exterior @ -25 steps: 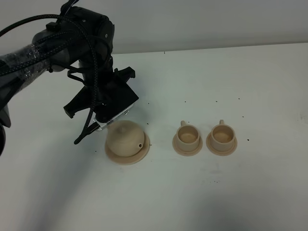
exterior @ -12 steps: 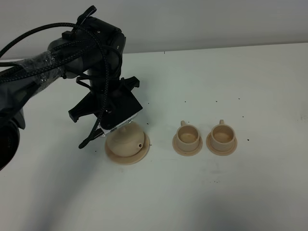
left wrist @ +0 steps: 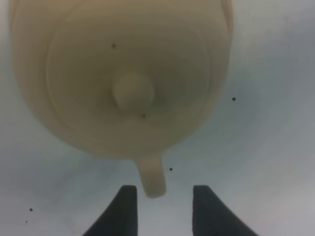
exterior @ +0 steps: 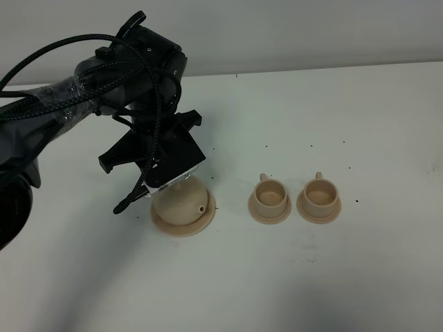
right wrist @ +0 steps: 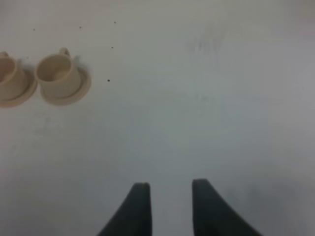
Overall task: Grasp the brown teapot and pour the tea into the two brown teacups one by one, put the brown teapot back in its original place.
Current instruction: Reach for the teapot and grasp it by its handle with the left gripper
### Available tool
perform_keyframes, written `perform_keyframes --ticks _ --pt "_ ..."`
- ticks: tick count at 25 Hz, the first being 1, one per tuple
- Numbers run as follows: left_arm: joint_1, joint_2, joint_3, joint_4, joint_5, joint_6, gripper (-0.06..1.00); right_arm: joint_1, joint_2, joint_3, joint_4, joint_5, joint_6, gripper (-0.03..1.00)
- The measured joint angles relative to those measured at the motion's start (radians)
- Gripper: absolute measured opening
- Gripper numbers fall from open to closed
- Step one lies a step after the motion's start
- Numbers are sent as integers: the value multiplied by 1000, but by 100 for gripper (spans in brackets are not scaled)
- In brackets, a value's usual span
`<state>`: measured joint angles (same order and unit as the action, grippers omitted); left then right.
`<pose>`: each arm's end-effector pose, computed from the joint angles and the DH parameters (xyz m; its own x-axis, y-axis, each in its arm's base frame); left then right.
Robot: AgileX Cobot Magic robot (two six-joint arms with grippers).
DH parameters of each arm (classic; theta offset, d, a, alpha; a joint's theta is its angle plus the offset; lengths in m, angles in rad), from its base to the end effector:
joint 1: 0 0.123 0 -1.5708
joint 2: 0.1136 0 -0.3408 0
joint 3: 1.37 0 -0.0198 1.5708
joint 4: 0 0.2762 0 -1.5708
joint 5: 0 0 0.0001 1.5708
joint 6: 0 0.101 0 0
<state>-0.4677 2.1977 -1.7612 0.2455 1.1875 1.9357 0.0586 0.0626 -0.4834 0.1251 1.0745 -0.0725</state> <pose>0.4570 -0.2053 0.2003 0.7804 0.5847 0.2217 0.6093 -0.7907 -0.0596 -0.0196 0.0100 0.2807 -0.5310 -0.0438 -0.8462 -0.1576 0.9863 0.0478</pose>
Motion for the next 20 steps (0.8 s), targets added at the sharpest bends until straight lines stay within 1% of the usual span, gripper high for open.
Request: perform_keyframes --ticks 20 --pt "0 43 0 -7 -70 -9 30 0 0 0 0 0 0 23"
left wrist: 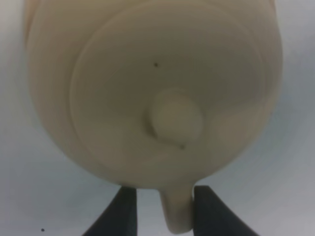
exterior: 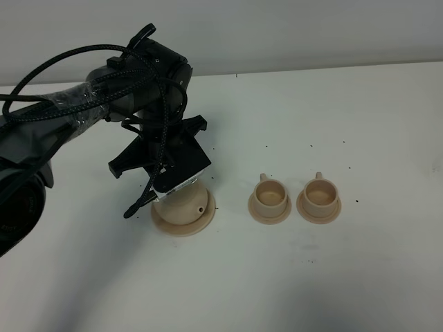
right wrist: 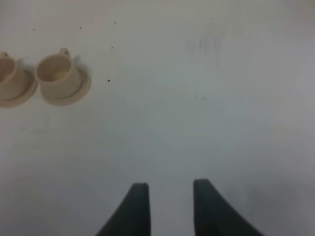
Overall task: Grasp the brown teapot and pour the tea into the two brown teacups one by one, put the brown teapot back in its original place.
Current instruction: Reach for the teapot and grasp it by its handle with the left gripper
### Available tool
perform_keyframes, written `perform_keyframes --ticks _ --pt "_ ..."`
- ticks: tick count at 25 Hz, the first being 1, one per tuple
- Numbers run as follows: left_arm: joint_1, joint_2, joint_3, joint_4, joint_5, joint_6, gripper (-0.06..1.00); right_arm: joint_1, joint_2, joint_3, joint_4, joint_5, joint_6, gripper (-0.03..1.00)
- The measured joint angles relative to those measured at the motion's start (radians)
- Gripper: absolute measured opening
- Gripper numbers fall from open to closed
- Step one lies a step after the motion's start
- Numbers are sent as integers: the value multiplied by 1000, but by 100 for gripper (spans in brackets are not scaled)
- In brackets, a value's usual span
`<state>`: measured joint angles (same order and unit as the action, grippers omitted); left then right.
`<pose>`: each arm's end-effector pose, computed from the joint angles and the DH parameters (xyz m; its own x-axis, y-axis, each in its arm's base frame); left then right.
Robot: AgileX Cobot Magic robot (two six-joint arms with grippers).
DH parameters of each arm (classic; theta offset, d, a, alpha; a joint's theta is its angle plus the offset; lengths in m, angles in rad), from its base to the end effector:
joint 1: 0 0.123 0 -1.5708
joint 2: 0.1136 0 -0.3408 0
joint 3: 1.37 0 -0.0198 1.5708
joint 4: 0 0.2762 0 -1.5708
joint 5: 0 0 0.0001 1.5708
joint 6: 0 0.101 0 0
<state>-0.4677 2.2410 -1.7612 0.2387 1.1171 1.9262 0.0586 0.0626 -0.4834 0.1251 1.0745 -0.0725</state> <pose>0.4653 -0.2109 0.1785 0.7787 0.5868 0.2220 0.6070 -0.7942 -0.0295 -0.0196 0.0100 0.2807 -0.5310 -0.0438 -0.8462 -0.1576 0.9863 0.0478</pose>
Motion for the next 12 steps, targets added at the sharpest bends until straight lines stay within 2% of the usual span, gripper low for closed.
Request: perform_keyframes --ticks 12 --pt "0 4 0 -9 1 -1 30 0 0 0 0 0 0 23"
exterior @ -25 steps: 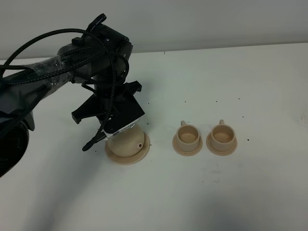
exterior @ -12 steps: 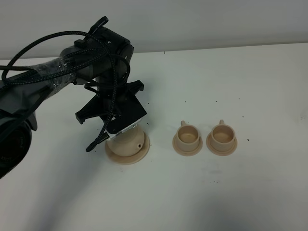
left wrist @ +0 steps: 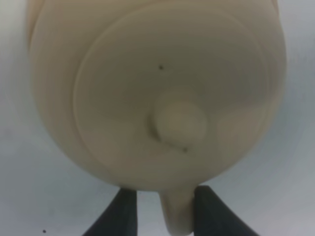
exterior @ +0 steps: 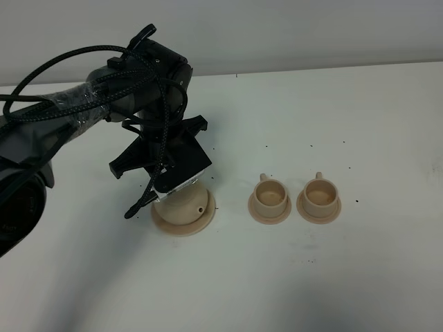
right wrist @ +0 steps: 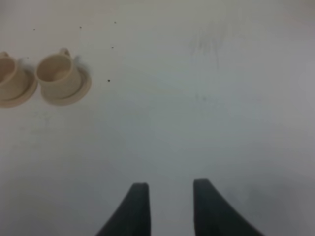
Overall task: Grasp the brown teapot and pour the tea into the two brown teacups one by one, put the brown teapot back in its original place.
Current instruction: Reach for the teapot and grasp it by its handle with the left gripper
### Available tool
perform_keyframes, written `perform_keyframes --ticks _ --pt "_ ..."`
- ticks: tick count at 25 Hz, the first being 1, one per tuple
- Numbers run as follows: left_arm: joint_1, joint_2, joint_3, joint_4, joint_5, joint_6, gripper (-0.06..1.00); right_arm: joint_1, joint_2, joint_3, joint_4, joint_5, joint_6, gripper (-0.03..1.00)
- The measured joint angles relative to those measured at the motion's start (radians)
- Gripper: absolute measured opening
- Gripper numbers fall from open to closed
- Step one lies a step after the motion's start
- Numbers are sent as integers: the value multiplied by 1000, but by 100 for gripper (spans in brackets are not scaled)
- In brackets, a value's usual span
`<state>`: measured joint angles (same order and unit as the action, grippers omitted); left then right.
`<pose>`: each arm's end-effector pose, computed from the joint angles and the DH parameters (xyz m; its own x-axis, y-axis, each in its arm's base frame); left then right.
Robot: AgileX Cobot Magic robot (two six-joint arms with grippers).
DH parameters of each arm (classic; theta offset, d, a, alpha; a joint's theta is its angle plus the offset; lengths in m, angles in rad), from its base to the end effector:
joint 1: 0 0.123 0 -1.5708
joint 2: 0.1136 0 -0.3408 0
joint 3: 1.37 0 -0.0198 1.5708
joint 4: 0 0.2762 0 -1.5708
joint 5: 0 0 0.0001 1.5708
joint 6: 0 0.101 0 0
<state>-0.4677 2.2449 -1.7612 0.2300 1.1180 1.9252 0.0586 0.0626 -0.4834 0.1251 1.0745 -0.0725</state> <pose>0.4650 -0.2116 0.1764 0.7777 0.5915 0.2131 0.6103 -0.7916 -0.0302 -0.0196 0.0100 0.2807 -0.5310 -0.0438 -0.8462 -0.1576 0.9863 0.0478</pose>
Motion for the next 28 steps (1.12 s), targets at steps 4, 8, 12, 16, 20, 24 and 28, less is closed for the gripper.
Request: perform_keyframes --ticks 4,8,12,16,20,24,28 --pt "0 0 0 0 0 0 30 0 0 0 0 0 0 23" --pt "0 0 0 0 1 0 30 0 0 0 0 0 0 23" --pt "0 0 0 0 3 0 30 0 0 0 0 0 0 23" --pt "0 0 0 0 3 0 30 0 0 0 0 0 0 23" --pt "0 0 0 0 3 0 30 0 0 0 0 0 0 23" --pt "0 0 0 1 4 1 30 0 0 0 0 0 0 23" --pt "0 0 0 2 5 1 30 0 0 0 0 0 0 23"
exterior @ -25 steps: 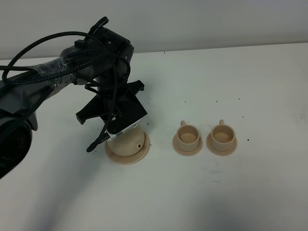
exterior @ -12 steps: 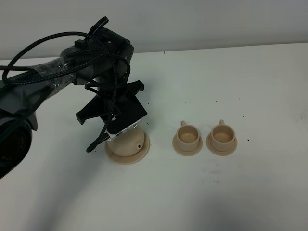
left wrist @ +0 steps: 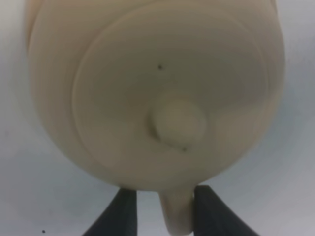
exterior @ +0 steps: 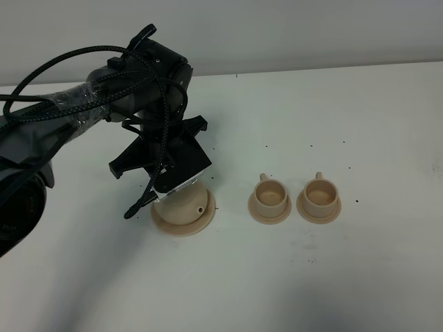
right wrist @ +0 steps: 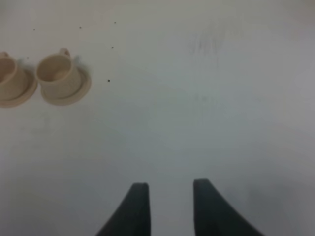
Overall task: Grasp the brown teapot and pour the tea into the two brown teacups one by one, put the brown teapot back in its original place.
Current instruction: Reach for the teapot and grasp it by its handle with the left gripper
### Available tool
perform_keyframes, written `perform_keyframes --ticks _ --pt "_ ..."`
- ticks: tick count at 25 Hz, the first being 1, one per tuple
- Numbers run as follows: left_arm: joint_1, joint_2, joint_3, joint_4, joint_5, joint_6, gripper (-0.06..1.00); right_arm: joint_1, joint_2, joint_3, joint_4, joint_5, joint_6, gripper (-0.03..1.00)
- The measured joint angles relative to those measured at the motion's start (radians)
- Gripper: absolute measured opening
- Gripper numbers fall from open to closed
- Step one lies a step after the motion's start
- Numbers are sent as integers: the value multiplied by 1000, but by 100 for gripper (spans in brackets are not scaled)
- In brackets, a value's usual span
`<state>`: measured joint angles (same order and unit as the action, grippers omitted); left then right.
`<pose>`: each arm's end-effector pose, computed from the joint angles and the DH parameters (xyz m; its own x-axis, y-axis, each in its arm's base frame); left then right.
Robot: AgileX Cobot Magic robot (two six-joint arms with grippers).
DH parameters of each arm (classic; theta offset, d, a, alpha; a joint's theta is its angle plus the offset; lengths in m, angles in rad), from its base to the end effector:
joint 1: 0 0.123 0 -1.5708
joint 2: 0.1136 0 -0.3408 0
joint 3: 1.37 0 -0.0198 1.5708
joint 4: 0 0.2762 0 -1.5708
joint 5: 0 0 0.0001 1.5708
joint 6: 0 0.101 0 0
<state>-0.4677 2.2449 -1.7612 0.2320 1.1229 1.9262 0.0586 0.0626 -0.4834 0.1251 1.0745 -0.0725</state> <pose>0.4647 -0.2112 0.1764 0.7788 0.5900 0.2130 0.6096 -0.7919 -0.0357 -0.0196 0.0100 0.2807 -0.5310 -0.0438 -0.8462 -0.1576 0.9863 0.0478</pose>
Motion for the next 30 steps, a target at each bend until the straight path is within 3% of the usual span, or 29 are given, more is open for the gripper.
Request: perform_keyframes --ticks 30 --pt "-4 1 0 10 21 0 26 0 0 0 0 0 0 23"
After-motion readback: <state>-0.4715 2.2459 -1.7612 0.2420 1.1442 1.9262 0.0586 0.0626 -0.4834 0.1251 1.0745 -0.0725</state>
